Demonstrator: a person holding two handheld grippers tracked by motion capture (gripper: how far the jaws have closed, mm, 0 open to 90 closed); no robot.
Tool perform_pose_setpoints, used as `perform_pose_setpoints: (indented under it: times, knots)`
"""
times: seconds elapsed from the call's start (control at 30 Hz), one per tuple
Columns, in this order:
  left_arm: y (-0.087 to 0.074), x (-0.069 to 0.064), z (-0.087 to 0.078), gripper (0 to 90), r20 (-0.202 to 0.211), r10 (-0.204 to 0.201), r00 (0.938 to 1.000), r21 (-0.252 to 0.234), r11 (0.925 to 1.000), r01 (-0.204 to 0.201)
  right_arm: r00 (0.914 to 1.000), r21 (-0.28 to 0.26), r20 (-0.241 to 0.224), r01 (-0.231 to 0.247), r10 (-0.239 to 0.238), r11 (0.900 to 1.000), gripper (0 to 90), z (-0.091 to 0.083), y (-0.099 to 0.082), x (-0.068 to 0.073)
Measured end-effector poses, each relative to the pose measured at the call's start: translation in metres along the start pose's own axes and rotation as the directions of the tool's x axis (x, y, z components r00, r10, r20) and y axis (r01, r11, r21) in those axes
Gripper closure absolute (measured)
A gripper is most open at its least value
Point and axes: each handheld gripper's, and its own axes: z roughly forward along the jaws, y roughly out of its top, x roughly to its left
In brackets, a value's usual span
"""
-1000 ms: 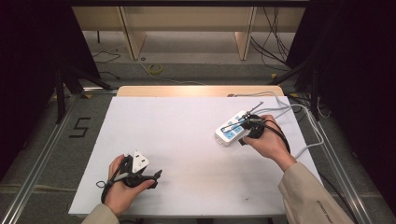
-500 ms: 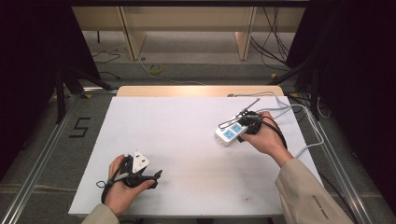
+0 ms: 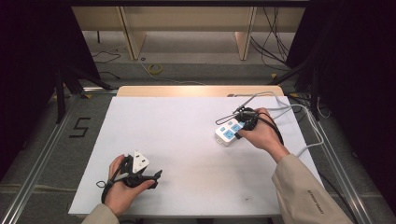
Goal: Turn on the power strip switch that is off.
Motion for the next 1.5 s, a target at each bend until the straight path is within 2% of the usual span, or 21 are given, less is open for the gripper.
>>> perform_pose_setpoints:
  times: [1.07, 1.5]
  knots:
    - [0.0, -0.001, 0.0, 16.1, 0.003, 0.005, 1.0, 0.001, 1.0, -0.005, 0.9998, 0.011, 0.002, -0.018, 0.018, 0.9998, 90.0, 0.012, 0.026, -0.007]
    - [0.0, -0.001, 0.001, 16.2, 0.004, 0.01, 0.9999, -0.001, 0.9999, -0.01, 0.9992, 0.012, 0.005, -0.039, 0.039, 0.9992, 90.0, 0.017, 0.036, -0.012]
